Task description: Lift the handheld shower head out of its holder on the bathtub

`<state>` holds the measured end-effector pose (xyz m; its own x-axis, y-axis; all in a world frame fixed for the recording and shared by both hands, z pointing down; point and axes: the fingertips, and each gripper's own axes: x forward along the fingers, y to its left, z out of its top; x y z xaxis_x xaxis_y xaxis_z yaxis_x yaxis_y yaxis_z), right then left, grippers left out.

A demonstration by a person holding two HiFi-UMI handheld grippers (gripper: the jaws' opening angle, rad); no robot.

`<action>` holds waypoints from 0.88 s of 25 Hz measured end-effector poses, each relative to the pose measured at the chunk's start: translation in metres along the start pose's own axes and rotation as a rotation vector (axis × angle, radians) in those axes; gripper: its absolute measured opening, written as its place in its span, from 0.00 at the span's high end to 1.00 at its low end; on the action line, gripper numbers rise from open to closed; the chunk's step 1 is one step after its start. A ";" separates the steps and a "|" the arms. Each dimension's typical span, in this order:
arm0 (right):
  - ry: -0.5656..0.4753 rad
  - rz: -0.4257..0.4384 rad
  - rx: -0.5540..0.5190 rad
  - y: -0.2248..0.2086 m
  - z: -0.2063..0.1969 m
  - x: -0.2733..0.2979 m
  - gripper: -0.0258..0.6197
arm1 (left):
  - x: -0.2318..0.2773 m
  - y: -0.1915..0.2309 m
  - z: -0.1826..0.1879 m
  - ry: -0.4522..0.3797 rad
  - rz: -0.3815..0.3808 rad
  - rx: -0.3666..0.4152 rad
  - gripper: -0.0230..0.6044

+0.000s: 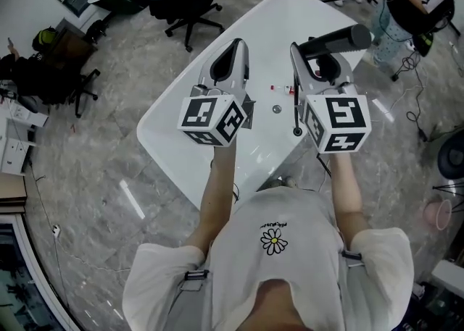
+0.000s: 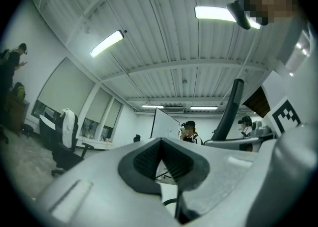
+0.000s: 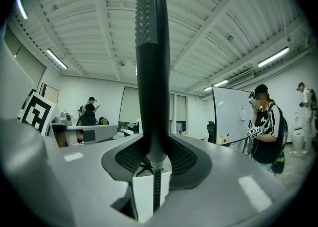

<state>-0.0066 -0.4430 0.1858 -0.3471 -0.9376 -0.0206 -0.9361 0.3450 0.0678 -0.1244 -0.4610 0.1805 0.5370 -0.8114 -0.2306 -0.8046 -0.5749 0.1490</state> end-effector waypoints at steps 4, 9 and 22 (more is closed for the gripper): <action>0.014 -0.011 -0.031 -0.003 -0.004 0.002 0.72 | 0.009 -0.009 -0.002 -0.002 -0.035 0.016 0.96; 0.014 -0.014 -0.045 -0.006 -0.004 0.001 0.72 | 0.015 -0.015 -0.008 0.015 -0.038 0.041 0.96; 0.002 -0.010 -0.032 -0.013 -0.003 -0.009 0.72 | 0.016 -0.021 -0.014 0.032 -0.038 0.076 0.96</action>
<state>0.0088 -0.4396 0.1885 -0.3376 -0.9411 -0.0196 -0.9372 0.3342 0.0995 -0.0953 -0.4631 0.1875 0.5745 -0.7926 -0.2041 -0.7996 -0.5968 0.0671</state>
